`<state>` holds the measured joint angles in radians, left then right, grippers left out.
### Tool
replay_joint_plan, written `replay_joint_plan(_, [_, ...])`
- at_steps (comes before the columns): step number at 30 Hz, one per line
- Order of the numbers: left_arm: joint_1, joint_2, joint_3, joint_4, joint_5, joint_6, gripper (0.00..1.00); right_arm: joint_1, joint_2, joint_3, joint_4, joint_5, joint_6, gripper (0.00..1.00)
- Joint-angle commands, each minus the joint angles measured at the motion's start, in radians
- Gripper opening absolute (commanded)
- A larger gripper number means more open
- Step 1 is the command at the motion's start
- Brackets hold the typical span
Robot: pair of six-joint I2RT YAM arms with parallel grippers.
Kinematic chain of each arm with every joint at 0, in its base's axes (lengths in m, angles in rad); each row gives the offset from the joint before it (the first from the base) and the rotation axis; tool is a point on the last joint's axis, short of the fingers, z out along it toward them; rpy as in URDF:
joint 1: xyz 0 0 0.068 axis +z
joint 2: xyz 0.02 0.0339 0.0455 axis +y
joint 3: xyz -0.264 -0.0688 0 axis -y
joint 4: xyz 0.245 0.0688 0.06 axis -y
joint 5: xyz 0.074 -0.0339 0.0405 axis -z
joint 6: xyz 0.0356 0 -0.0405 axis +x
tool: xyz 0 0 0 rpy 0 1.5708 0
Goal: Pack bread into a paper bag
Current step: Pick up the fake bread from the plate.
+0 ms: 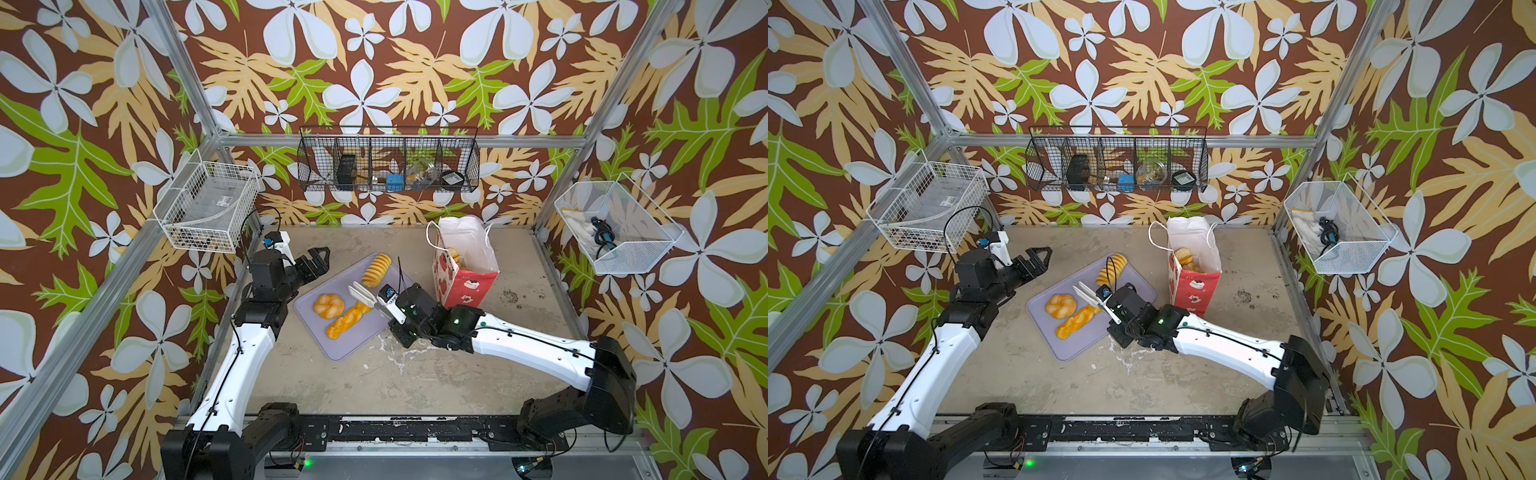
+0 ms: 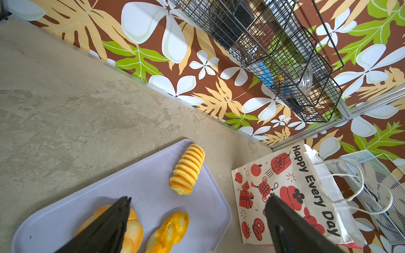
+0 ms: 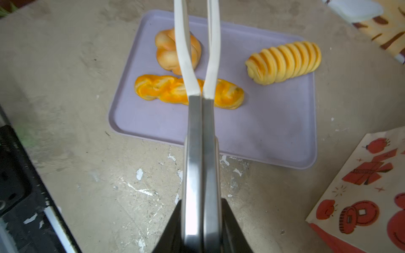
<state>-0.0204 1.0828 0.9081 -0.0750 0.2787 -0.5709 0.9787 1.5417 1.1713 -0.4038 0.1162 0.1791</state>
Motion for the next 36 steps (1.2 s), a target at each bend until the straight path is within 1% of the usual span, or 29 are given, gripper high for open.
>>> replay_joint_plan(1, [0.000,-0.007,-0.001,0.009,0.008,0.009,1.00,-0.043,0.055,-0.008,0.108,0.036,0.076,0.00])
replay_joint_plan(2, [0.000,-0.008,-0.002,0.008,0.008,0.010,1.00,-0.059,0.068,-0.009,0.116,0.038,0.086,0.02])
replay_joint_plan(3, [0.000,-0.010,0.000,0.005,0.009,0.012,1.00,-0.074,0.085,-0.010,0.129,0.041,0.093,0.06])
replay_joint_plan(6, [0.000,-0.015,0.003,-0.007,0.002,0.022,1.00,-0.107,0.128,0.011,0.150,0.041,0.093,0.26])
replay_joint_plan(10, [0.000,-0.021,0.009,-0.020,-0.003,0.032,1.00,-0.125,0.203,0.066,0.143,0.052,0.089,0.41])
replay_joint_plan(14, [0.000,-0.027,0.014,-0.031,-0.007,0.043,1.00,-0.136,0.265,0.107,0.147,0.012,0.092,0.49])
replay_joint_plan(18, [0.000,-0.029,0.020,-0.045,-0.013,0.057,1.00,-0.146,0.306,0.133,0.138,0.029,0.126,0.52])
replay_joint_plan(22, [0.000,-0.032,0.021,-0.054,-0.015,0.067,1.00,-0.168,0.316,0.112,0.141,0.060,0.171,0.54])
replay_joint_plan(24, [0.000,-0.031,0.020,-0.057,-0.015,0.070,1.00,-0.179,0.322,0.099,0.147,0.056,0.182,0.56])
replay_joint_plan(28, [0.001,-0.024,0.025,-0.057,-0.012,0.072,1.00,-0.188,0.359,0.104,0.156,0.025,0.195,0.57])
replay_joint_plan(33, [0.001,-0.017,0.028,-0.054,-0.006,0.072,1.00,-0.190,0.430,0.171,0.146,-0.053,0.188,0.59])
replay_joint_plan(35, [0.000,-0.016,0.028,-0.055,-0.004,0.073,1.00,-0.191,0.453,0.201,0.132,-0.062,0.185,0.58])
replay_joint_plan(36, [0.000,-0.015,0.026,-0.055,-0.004,0.073,1.00,-0.191,0.463,0.214,0.123,-0.063,0.184,0.56])
